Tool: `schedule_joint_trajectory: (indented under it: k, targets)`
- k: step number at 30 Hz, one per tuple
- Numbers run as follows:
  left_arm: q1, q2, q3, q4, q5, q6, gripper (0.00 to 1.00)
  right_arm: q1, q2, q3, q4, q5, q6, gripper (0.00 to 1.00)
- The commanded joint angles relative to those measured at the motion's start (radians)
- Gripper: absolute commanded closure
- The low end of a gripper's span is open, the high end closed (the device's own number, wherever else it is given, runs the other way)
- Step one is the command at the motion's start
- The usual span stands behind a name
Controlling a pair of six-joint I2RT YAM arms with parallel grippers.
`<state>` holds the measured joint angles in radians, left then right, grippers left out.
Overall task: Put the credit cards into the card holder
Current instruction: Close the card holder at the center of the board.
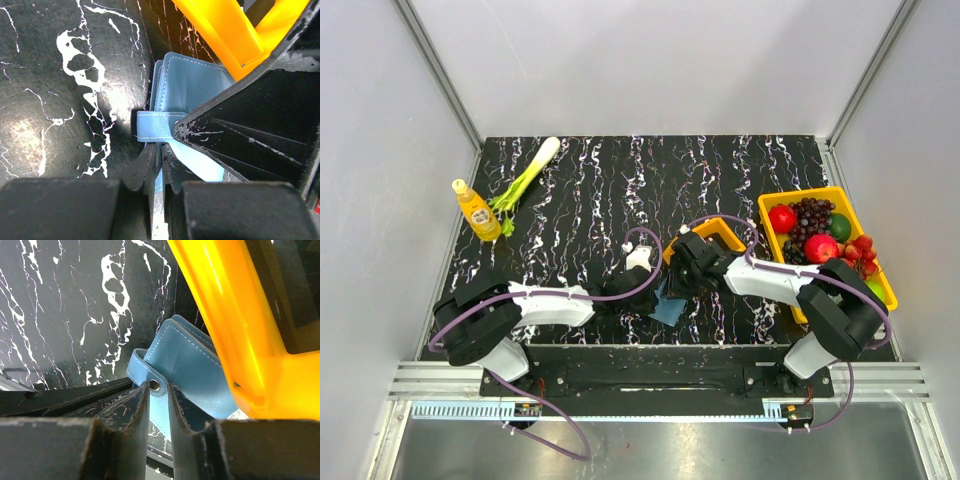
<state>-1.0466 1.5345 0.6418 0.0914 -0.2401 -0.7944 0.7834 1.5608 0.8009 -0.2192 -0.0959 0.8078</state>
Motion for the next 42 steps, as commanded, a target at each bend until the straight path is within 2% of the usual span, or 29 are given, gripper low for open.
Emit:
schedule_joint_trajectory:
  k: [1,4,9,12,13,24,42]
  targets:
    - [-0.001,0.061,-0.014,-0.11,-0.03,0.021,1.0,-0.009,-0.008,-0.008,0.04,-0.002,0.007,0.77]
    - [-0.001,0.062,-0.014,-0.11,-0.025,0.021,1.0,-0.007,-0.007,-0.009,0.04,0.002,0.008,0.87]
    - [-0.001,0.062,-0.014,-0.11,-0.027,0.023,1.0,-0.009,-0.031,-0.019,0.014,0.022,0.005,0.88]
    - [-0.001,0.064,-0.013,-0.108,-0.025,0.023,1.0,-0.009,-0.045,-0.025,0.009,0.025,0.005,0.95]
    - [-0.001,0.067,-0.014,-0.107,-0.024,0.023,1.0,-0.009,-0.045,-0.026,0.007,0.027,0.004,1.0]
    - [-0.001,0.07,-0.011,-0.113,-0.024,0.021,1.0,-0.009,-0.041,-0.019,-0.042,0.091,-0.024,1.0]
    - [-0.001,0.076,-0.001,-0.125,-0.027,0.023,1.0,-0.007,-0.027,0.006,-0.14,0.067,-0.039,1.0]
